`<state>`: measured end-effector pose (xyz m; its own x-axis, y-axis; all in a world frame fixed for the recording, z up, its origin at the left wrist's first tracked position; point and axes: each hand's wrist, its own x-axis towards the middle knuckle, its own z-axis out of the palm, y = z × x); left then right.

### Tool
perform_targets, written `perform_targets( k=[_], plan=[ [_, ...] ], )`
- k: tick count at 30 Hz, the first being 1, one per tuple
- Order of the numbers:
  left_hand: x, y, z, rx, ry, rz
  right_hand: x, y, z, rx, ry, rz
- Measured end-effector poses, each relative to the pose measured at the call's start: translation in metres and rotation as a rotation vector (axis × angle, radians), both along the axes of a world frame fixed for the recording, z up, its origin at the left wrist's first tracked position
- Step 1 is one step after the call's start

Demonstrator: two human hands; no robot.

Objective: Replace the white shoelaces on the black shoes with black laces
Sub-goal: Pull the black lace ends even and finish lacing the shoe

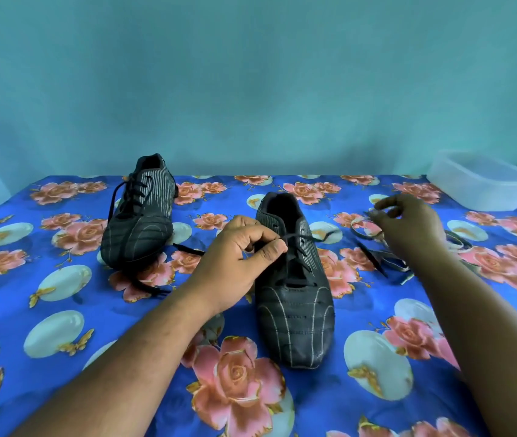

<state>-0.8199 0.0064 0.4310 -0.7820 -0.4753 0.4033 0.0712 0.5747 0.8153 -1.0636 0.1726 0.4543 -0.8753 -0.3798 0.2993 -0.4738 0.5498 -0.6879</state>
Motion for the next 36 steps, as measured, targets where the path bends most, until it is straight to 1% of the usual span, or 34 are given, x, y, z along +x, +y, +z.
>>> perform_targets(
  k=[1,2,3,4,6,7,8,10,13,15,16,18,19,20,22,24,26,28,29,32,36],
  plan=[
    [0.0,0.001,0.001,-0.007,0.009,-0.001,0.006,-0.003,0.003,-0.029,0.094,0.049],
    [-0.001,0.003,0.001,-0.013,0.019,-0.002,0.014,-0.006,0.006,-0.091,0.178,0.162],
    [-0.001,0.004,0.002,-0.022,0.028,-0.004,0.026,-0.01,0.01,-0.138,0.264,0.306],
    [-0.001,0.005,0.002,-0.026,0.031,-0.003,0.041,-0.013,0.014,-0.142,0.351,0.457],
    [0.001,0.007,0.004,-0.031,0.03,0.005,0.066,-0.018,0.013,-0.043,0.474,0.686],
    [0.002,0.007,0.006,-0.048,0.032,0.009,0.073,-0.021,0.01,0.021,0.497,0.74],
    [0.003,0.007,0.007,-0.072,0.034,0.013,0.076,-0.022,0.006,0.068,0.51,0.765],
    [0.004,0.008,0.009,-0.108,0.042,0.023,0.079,-0.025,0.002,0.086,0.494,0.785],
    [0.003,0.005,0.008,-0.13,0.053,0.043,0.075,-0.024,0.003,0.008,0.372,0.858],
    [0.001,0.001,0.005,-0.137,0.049,0.06,0.068,-0.019,0.006,-0.02,0.251,0.917],
    [0.0,-0.001,0.004,-0.133,0.046,0.07,0.065,-0.016,0.009,-0.037,0.162,0.92],
    [0.001,-0.004,0.003,-0.112,0.037,0.098,0.055,-0.009,0.012,-0.104,-0.021,0.856],
    [0.001,-0.005,0.003,-0.102,0.032,0.112,0.048,-0.007,0.011,-0.138,-0.068,0.804],
    [0.002,-0.006,0.003,-0.094,0.027,0.12,0.04,-0.006,0.01,-0.157,-0.071,0.739],
    [0.002,-0.005,0.003,-0.082,0.018,0.123,0.019,-0.005,0.003,-0.13,0.053,0.549],
    [0.002,-0.003,0.004,-0.075,0.019,0.123,0.005,-0.004,-0.004,-0.012,0.197,0.385],
    [0.003,-0.002,0.004,-0.063,0.021,0.115,-0.001,-0.004,-0.009,0.077,0.263,0.271],
    [0.004,-0.002,0.005,-0.06,0.018,0.104,-0.003,-0.004,-0.009,0.095,0.311,0.209],
    [0.004,-0.003,0.004,-0.051,0.023,0.1,0.0,-0.004,-0.007,0.075,0.302,0.223],
    [0.004,-0.005,0.004,-0.005,0.045,0.102,0.012,-0.004,0.002,0.03,0.245,0.383],
    [0.005,-0.001,0.008,0.006,0.075,0.051,0.048,-0.009,0.013,-0.009,0.325,0.582]
  ],
)
